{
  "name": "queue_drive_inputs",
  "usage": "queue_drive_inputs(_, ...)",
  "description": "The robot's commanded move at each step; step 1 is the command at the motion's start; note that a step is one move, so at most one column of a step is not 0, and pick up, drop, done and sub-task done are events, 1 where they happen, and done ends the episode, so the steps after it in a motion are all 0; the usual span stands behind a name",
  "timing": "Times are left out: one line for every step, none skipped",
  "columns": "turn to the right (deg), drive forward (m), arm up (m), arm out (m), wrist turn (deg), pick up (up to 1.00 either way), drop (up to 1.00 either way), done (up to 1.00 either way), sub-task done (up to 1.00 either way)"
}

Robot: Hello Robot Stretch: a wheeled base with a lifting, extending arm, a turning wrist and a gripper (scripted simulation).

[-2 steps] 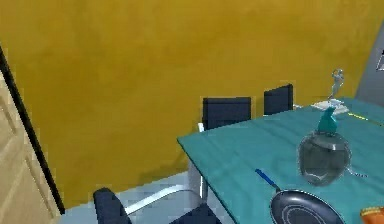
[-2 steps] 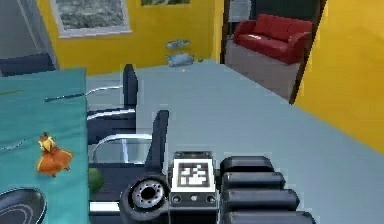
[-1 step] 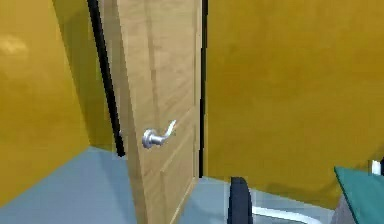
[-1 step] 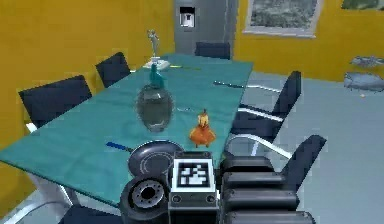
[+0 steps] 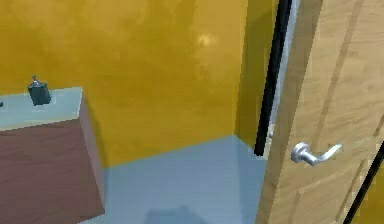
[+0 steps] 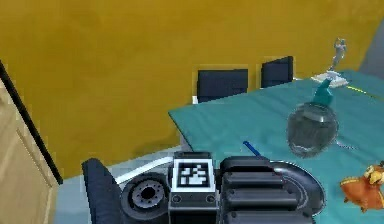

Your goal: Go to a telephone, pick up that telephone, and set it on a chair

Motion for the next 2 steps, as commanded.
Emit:
queue_drive_inputs(-9.0, 0.00, 0.00, 0.00, 0.0, 0.00, 0.00, 0.00, 0.00)
queue_drive_inputs(0.0, 0.10, 0.00, 0.00, 0.0, 0.00, 0.00, 0.00, 0.00)
